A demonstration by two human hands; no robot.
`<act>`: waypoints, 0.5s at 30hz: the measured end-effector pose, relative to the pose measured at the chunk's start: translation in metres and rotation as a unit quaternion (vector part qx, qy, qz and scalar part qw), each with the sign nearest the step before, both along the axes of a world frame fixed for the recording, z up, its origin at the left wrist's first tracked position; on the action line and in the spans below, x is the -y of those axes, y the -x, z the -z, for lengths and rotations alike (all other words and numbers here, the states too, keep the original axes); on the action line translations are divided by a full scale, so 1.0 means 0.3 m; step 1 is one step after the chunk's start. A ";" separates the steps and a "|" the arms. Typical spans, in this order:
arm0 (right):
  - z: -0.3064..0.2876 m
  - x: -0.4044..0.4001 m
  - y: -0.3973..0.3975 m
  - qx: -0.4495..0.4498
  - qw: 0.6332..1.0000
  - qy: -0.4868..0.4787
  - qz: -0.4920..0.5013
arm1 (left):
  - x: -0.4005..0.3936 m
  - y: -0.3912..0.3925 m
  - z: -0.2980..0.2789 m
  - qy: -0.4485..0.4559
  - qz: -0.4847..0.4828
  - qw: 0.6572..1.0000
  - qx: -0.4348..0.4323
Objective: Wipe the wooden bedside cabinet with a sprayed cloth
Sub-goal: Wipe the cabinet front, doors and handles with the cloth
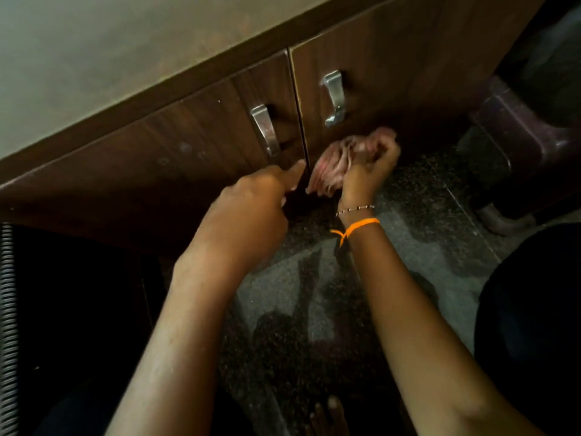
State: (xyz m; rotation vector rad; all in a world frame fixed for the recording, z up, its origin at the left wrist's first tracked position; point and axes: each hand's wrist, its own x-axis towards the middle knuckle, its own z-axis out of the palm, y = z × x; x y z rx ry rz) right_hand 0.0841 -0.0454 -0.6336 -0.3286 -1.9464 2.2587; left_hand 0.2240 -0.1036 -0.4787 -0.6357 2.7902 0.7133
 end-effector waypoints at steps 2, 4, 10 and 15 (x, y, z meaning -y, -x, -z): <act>-0.135 -0.036 0.034 -0.092 0.995 0.006 0.024 | -0.028 0.032 -0.005 -0.035 -0.045 0.996 -0.072; -0.250 -0.053 0.056 -0.195 0.980 -0.022 0.028 | -0.069 0.075 -0.011 -0.040 -0.072 0.987 -0.136; -0.262 -0.017 0.034 -0.279 0.950 -0.138 0.009 | -0.136 0.151 0.001 0.019 -0.073 0.984 -0.158; -0.019 -0.009 0.115 0.060 0.997 -0.030 0.034 | -0.140 0.188 0.009 0.084 -0.075 0.981 -0.157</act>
